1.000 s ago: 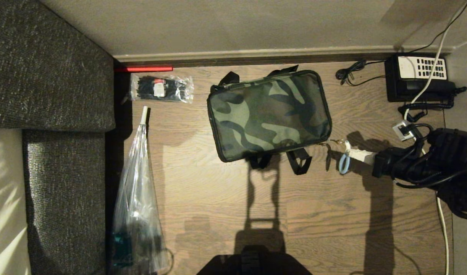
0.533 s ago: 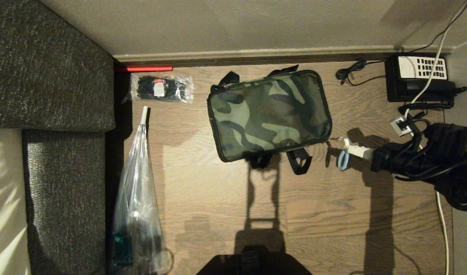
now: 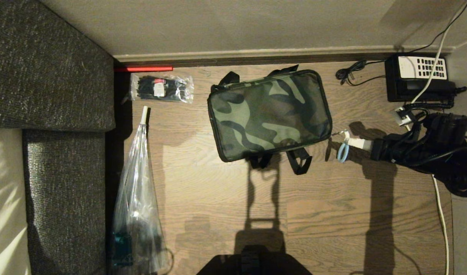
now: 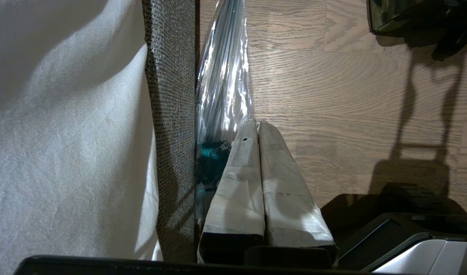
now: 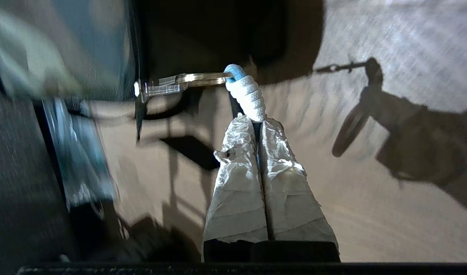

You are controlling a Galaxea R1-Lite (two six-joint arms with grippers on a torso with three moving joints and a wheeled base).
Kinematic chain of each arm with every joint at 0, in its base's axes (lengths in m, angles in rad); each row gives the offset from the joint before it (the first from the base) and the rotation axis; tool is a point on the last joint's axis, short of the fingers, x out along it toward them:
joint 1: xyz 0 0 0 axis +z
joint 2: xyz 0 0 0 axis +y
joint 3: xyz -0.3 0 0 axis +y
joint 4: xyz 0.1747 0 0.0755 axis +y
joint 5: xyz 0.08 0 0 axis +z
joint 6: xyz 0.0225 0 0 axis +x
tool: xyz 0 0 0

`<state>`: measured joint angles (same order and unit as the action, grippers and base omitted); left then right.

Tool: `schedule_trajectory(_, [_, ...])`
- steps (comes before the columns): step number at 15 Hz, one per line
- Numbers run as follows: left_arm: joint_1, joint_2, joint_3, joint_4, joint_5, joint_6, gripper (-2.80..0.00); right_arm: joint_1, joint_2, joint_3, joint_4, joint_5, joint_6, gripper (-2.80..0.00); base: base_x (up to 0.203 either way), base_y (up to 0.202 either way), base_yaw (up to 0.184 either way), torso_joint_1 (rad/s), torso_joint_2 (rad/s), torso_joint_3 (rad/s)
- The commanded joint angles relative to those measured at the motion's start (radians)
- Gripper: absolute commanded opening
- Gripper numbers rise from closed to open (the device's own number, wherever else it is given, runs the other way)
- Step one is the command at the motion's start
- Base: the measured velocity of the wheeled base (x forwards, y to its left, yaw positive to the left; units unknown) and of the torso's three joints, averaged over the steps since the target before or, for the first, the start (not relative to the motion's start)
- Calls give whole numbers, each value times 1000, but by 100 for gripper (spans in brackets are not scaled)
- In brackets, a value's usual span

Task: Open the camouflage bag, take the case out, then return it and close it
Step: Open the top of the storage box

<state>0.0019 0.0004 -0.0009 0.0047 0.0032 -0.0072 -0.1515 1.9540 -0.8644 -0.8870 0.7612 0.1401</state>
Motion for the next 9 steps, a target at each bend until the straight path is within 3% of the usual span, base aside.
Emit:
schedule_trajectory(1, [0, 0, -1, 0, 0, 0, -280, 1, -3, -50, 3, -17, 76, -280, 0, 0, 0, 0, 0, 0])
schedule_trajectory(6, [1, 0, 0, 0, 0, 0, -280, 4, 4, -100, 8, -20, 122, -280, 0, 0, 0, 0, 0, 0])
schedule_trajectory(9, [1, 0, -1, 0, 0, 0, -280, 24, -9, -130, 8, -23, 287, -280, 0, 0, 0, 0, 0, 0])
